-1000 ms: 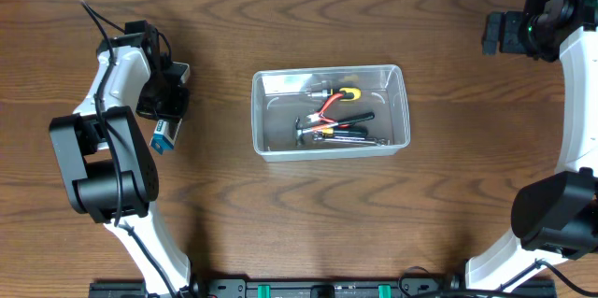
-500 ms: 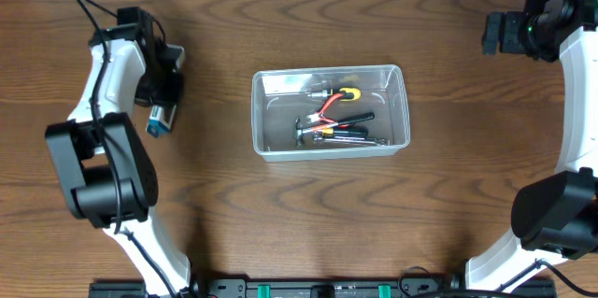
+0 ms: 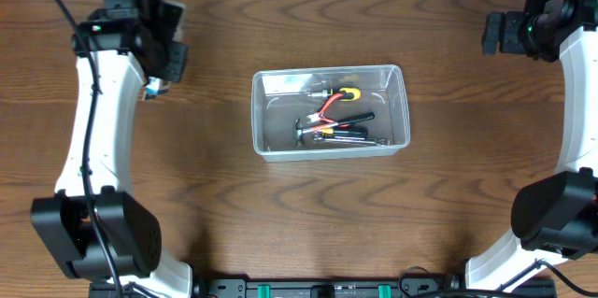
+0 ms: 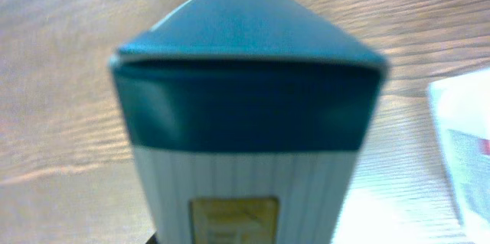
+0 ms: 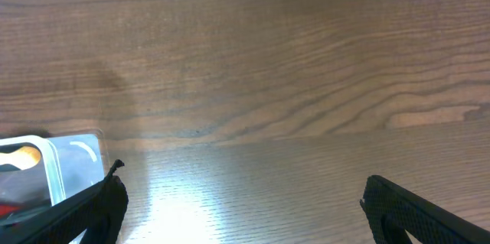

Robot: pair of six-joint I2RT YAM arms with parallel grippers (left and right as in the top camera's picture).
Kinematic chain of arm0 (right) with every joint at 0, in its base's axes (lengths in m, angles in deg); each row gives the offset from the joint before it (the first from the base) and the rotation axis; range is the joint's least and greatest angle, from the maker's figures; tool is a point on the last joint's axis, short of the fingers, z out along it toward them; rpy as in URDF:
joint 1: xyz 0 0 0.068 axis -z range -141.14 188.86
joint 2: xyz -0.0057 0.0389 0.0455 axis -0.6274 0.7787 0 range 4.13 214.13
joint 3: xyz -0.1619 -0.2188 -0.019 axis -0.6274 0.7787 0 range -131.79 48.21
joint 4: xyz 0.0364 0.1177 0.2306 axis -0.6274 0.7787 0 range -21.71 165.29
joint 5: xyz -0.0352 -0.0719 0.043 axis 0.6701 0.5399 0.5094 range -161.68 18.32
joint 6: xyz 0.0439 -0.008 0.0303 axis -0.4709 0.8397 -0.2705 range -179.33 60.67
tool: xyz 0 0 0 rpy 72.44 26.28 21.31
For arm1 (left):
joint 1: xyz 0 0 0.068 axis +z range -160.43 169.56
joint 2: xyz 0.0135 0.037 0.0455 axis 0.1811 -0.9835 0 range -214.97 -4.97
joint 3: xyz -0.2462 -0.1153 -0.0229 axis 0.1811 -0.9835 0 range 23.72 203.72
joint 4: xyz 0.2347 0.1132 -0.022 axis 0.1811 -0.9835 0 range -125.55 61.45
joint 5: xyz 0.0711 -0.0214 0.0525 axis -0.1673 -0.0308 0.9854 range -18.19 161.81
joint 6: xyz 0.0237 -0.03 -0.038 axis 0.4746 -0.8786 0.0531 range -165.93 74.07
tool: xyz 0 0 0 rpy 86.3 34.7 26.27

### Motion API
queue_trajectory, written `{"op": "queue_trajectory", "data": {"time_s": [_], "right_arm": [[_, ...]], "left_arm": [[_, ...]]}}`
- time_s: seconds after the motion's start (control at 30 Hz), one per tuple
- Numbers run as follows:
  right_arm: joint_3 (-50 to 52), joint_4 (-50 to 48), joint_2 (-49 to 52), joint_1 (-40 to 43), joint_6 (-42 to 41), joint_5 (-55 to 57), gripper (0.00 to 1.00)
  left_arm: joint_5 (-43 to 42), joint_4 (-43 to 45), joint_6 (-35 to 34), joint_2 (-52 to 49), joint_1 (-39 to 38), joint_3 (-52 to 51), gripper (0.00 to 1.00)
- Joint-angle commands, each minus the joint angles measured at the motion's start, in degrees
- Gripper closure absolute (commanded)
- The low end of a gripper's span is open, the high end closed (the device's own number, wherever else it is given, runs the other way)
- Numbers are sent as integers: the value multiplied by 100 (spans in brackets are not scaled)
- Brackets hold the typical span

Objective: Pack container
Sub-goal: 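Carry the box into the container and release it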

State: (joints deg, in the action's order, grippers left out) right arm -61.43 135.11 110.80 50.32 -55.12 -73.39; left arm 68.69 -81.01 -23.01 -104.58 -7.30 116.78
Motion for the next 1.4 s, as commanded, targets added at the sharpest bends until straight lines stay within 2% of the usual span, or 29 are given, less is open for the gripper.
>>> {"op": "queue_trajectory", "data": {"time_s": [0.0, 0.33, 0.8, 1.0, 1.37], "right_arm": [[0, 7, 48, -24, 59, -13, 1], [0, 7, 48, -24, 59, -13, 1], [0, 7, 48, -24, 59, -13, 1], [0, 7, 48, -24, 59, -13, 1], [0, 4, 48, -24, 59, -13, 1]], "left_arm": [[-98, -4, 39, 317, -361, 136, 94], [-96, -127, 39, 780, -1694, 136, 94], [-98, -260, 37, 610, -3355, 118, 94], [-98, -216, 42, 192, -3718, 114, 94], [-98, -201, 42, -1250, -4070, 114, 94]]}}
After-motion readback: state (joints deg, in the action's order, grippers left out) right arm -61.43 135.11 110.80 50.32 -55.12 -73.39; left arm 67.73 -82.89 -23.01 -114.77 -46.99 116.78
